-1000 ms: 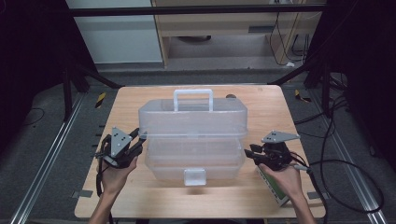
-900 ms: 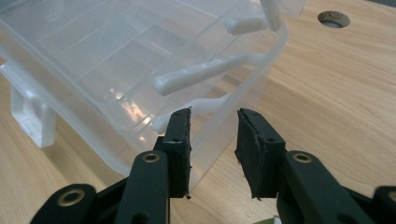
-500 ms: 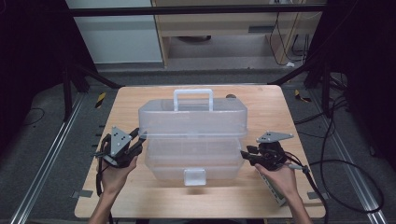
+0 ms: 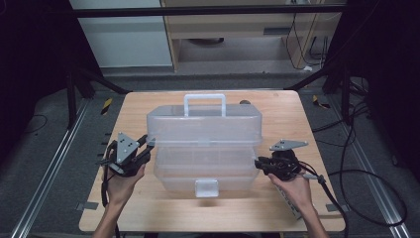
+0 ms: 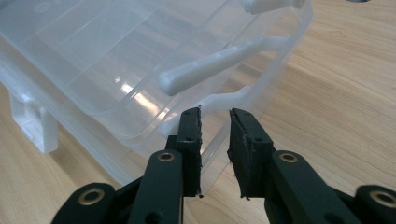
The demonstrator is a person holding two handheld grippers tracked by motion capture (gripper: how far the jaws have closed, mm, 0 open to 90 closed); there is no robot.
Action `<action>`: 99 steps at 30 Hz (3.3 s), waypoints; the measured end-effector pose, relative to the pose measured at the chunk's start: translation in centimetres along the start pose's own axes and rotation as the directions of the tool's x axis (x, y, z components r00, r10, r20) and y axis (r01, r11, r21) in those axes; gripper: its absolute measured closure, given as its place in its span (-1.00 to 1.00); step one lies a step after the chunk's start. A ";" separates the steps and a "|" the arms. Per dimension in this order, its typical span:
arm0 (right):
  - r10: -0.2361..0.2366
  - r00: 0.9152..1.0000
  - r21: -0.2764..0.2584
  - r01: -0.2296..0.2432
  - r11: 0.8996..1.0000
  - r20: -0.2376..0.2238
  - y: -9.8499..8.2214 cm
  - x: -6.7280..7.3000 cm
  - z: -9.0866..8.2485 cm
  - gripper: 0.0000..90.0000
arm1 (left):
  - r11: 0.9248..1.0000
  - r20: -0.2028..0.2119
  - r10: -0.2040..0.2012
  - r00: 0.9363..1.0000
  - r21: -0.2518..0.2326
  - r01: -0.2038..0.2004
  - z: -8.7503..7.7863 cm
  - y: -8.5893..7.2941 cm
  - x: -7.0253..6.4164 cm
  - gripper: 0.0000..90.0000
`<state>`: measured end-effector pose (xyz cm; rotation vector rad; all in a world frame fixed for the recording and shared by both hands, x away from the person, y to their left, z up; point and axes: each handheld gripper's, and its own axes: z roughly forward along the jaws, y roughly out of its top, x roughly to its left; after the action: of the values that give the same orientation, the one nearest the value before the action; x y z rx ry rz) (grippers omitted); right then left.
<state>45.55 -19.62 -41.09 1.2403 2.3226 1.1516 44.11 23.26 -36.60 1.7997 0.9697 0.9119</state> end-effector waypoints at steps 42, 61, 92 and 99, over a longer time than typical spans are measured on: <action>0.011 1.000 0.003 -0.011 1.000 0.002 0.0 0.0 0.0 0.66 | 1.000 -0.010 -0.017 1.000 -0.011 0.017 1.6 2.9 1.7 0.65; 0.009 1.000 0.006 -0.009 1.000 0.002 0.0 0.0 0.0 0.66 | 1.000 -0.015 -0.016 1.000 -0.012 0.016 2.6 4.4 2.5 0.71; -0.008 1.000 0.003 0.008 1.000 0.003 0.0 0.0 0.1 0.65 | 1.000 -0.061 0.002 0.998 -0.005 -0.002 5.2 7.0 3.9 0.84; -0.009 1.000 0.003 0.009 1.000 0.002 0.0 0.0 0.1 0.65 | 1.000 -0.063 -0.002 0.998 -0.009 0.002 5.6 7.2 4.1 0.85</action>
<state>45.64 -19.54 -41.13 1.2305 2.3270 1.1445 52.53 22.68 -31.16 1.7712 1.0051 0.9754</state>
